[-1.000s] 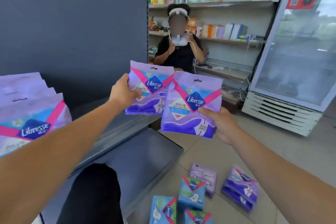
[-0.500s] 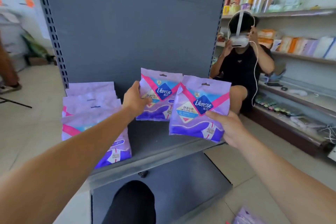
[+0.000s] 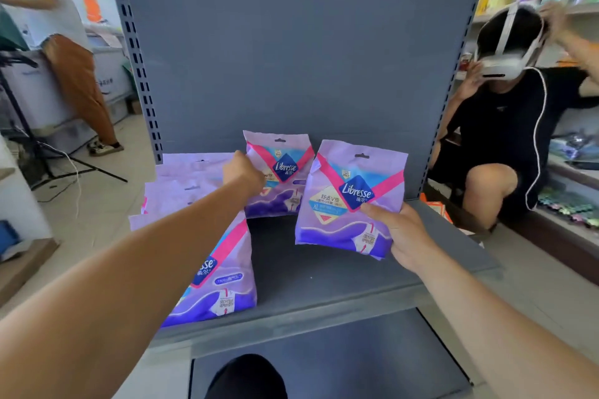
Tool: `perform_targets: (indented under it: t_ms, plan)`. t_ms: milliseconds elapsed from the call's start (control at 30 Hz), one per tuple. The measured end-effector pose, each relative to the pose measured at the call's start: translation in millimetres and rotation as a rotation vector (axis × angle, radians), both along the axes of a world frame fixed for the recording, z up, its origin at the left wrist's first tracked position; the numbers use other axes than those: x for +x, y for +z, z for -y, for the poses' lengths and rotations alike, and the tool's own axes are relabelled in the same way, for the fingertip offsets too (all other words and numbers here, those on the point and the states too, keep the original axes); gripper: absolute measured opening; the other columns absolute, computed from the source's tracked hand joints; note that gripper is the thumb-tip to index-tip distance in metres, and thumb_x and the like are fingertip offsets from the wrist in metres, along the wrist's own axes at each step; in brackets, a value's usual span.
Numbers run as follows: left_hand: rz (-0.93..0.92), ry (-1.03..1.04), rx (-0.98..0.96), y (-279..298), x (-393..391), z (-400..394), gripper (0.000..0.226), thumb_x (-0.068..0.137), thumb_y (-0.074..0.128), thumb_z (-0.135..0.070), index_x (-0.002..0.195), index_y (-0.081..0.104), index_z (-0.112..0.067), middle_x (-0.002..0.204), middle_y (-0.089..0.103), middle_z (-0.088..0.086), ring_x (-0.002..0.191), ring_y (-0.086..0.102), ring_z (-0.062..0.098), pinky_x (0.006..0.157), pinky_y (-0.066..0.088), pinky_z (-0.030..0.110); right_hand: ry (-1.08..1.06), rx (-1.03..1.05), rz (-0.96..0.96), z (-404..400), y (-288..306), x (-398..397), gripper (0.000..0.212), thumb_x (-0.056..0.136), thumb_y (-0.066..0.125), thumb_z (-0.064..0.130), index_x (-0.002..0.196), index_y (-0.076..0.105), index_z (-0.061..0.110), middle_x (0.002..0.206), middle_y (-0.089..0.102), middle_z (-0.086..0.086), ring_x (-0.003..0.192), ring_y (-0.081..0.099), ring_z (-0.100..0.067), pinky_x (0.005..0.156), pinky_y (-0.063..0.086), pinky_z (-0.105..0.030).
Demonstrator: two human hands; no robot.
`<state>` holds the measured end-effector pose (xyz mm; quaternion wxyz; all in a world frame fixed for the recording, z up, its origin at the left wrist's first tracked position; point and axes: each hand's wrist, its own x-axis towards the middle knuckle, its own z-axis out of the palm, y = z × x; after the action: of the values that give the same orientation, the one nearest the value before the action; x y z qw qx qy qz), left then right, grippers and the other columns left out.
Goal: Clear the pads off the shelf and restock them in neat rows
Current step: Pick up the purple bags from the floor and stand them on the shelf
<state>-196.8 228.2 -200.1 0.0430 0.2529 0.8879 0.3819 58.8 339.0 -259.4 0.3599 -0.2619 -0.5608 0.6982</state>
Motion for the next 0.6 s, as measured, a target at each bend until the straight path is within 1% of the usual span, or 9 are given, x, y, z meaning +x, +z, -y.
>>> perform_targets:
  t_ms: [100,200,267,333,433,467,500,533,600]
  plan:
    - [-0.009,-0.001,-0.027,-11.4,-5.1,-11.0,0.039,0.084,0.063,-0.004,0.119,0.047,-0.003,0.118,0.06,0.018,0.112,0.057,0.036,0.077,0.042,0.035,0.005,-0.003,0.017,-6.2,-8.7,-4.1,0.047,0.067,0.079,0.021,0.111,0.063,0.013,0.104,0.075,-0.008,0.093,0.072,-0.028,0.082,0.058,-0.046]
    - [-0.007,-0.012,-0.049,-19.3,-6.0,-19.8,0.038,0.085,0.061,-0.003,0.121,0.046,-0.002,0.12,0.059,0.02,0.113,0.057,0.038,0.077,0.041,0.036,0.008,-0.004,0.032,-12.7,-17.5,-5.3,0.054,0.069,0.08,0.022,0.118,0.06,0.01,0.108,0.073,-0.01,0.098,0.071,-0.031,0.088,0.054,-0.051]
    - [-0.03,-0.012,-0.058,-24.4,-4.4,-23.7,0.04,0.087,0.059,-0.002,0.124,0.043,-0.001,0.124,0.057,0.021,0.116,0.056,0.039,0.083,0.045,0.039,0.006,-0.008,0.037,-16.7,-22.2,-5.7,0.053,0.071,0.079,0.02,0.119,0.06,0.009,0.109,0.073,-0.01,0.099,0.071,-0.031,0.088,0.054,-0.05]
    - [-0.123,-0.007,-0.108,-29.1,-1.4,-25.0,0.042,0.089,0.054,0.002,0.128,0.036,0.002,0.128,0.054,0.023,0.119,0.054,0.04,0.09,0.046,0.041,0.005,-0.011,0.049,-19.5,-25.3,-5.9,0.046,0.075,0.077,0.018,0.117,0.06,0.011,0.108,0.073,-0.009,0.097,0.071,-0.03,0.084,0.057,-0.047]
    - [-0.272,-0.022,-0.165,-34.0,3.7,-23.7,0.055,0.087,0.053,0.003,0.134,0.024,0.003,0.132,0.046,0.026,0.118,0.054,0.042,0.088,0.047,0.043,-0.01,-0.013,0.069,-22.6,-28.8,-7.2,0.04,0.078,0.076,0.018,0.114,0.061,0.014,0.106,0.074,-0.006,0.094,0.072,-0.026,0.078,0.059,-0.042]
    - [-0.356,-0.029,-0.208,-35.7,5.2,-23.2,0.065,0.085,0.056,0.002,0.139,0.02,0.003,0.135,0.04,0.026,0.117,0.054,0.042,0.085,0.048,0.042,-0.014,-0.014,0.073,-23.6,-29.3,-7.7,0.04,0.077,0.076,0.018,0.114,0.061,0.014,0.106,0.074,-0.006,0.094,0.073,-0.026,0.078,0.059,-0.042]
    - [-0.489,-0.034,-0.281,-37.6,7.2,-22.4,0.074,0.083,0.06,0.0,0.143,0.015,0.0,0.137,0.034,0.025,0.117,0.052,0.041,0.083,0.048,0.042,-0.018,-0.015,0.078,-24.6,-30.2,-8.3,0.04,0.077,0.077,0.019,0.114,0.061,0.014,0.106,0.074,-0.006,0.094,0.073,-0.026,0.077,0.059,-0.041]
    - [-0.666,-0.04,-0.357,-38.4,8.9,-22.6,0.081,0.081,0.063,-0.004,0.145,0.013,-0.004,0.137,0.03,0.023,0.117,0.048,0.04,0.083,0.048,0.041,-0.022,-0.017,0.081,-25.2,-30.5,-8.9,0.039,0.076,0.077,0.019,0.112,0.062,0.015,0.105,0.074,-0.006,0.093,0.073,-0.026,0.075,0.06,-0.04]
    - [-1.0,-0.141,-0.467,-36.0,13.2,-26.0,0.08,0.08,0.067,-0.013,0.144,0.019,-0.013,0.138,0.029,0.019,0.12,0.04,0.037,0.087,0.044,0.041,-0.027,-0.026,0.078,-25.5,-31.4,-10.8,0.034,0.078,0.076,0.017,0.109,0.063,0.016,0.103,0.075,-0.005,0.091,0.073,-0.025,0.071,0.06,-0.038]
